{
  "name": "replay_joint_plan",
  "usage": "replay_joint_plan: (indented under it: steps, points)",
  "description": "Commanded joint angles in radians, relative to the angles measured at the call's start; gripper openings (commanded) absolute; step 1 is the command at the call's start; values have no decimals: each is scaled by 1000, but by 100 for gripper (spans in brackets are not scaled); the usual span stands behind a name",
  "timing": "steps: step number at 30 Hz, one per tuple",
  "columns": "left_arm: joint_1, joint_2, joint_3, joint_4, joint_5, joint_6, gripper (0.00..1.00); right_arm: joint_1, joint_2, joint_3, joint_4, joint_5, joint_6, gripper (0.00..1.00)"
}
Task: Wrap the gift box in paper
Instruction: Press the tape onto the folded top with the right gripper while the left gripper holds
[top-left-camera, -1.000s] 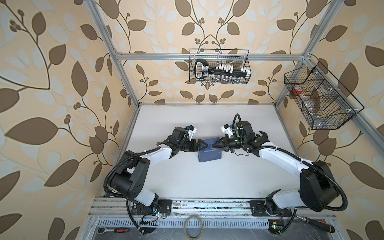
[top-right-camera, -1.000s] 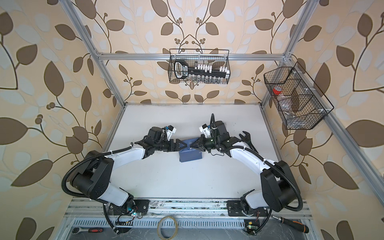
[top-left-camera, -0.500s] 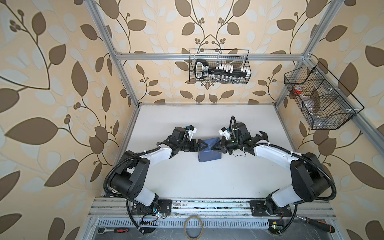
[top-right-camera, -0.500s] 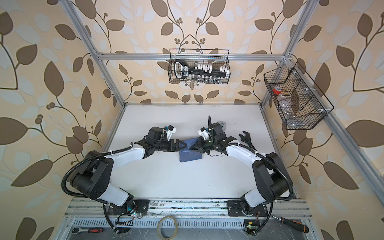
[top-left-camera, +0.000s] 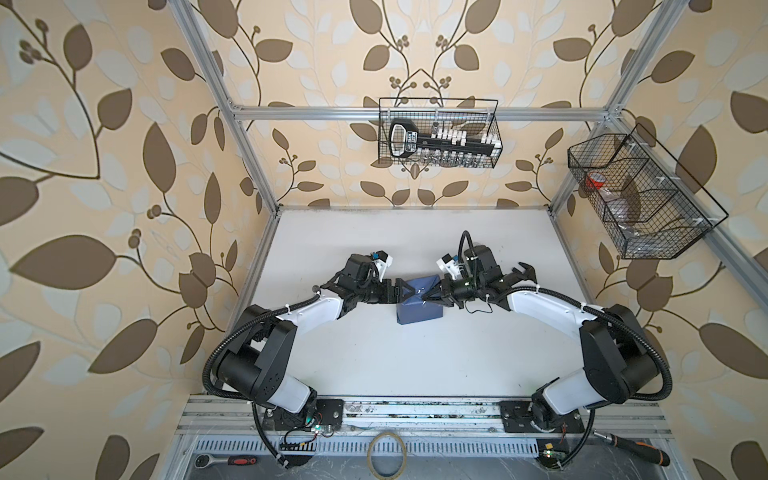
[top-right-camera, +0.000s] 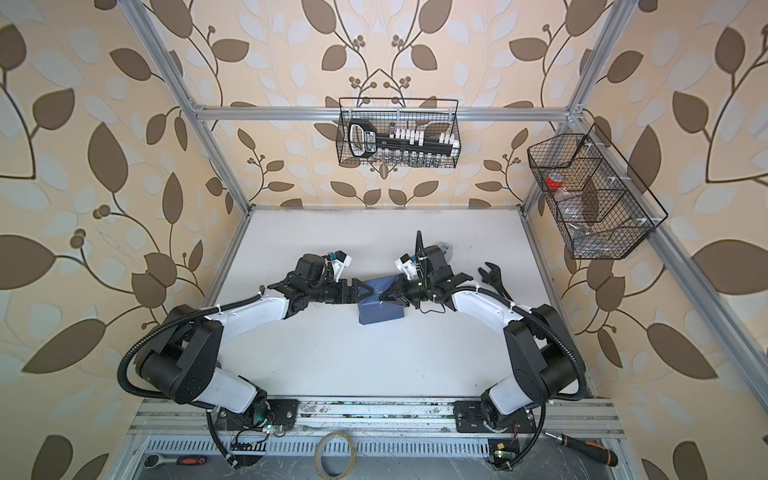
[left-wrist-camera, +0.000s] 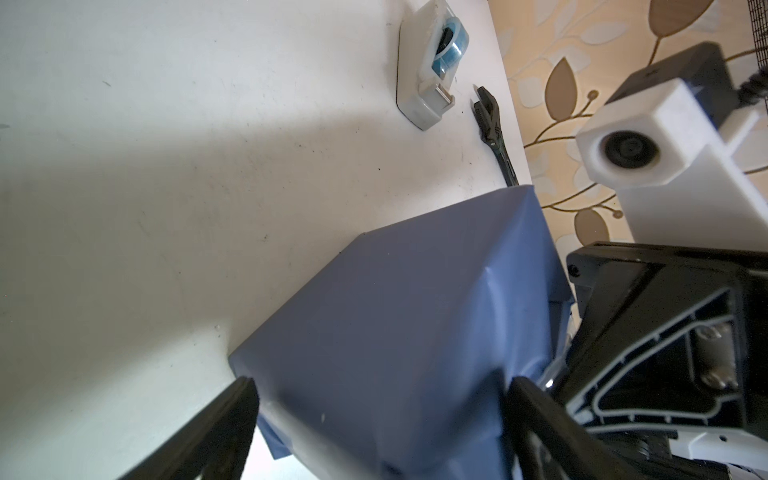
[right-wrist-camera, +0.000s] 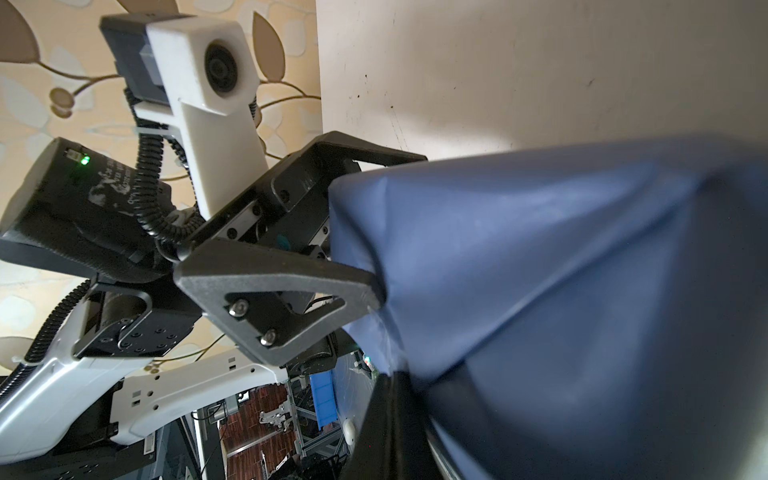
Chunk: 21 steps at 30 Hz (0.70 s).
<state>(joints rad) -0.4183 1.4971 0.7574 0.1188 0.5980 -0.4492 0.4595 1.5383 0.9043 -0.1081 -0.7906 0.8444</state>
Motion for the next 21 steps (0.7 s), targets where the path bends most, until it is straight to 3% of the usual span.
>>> replay_joint_plan:
  steps: [1, 9, 21]
  points:
    - [4, -37, 16, -84, -46, 9, 95, -5, 40, -47, -91, 72, -25, 0]
    - [3, -78, 25, -17, 5, -27, 98, -4, 46, -46, -99, 76, -31, 0]
    - [-43, 5, 83, 11, 56, -20, 99, -5, 50, -46, -99, 76, -35, 0]
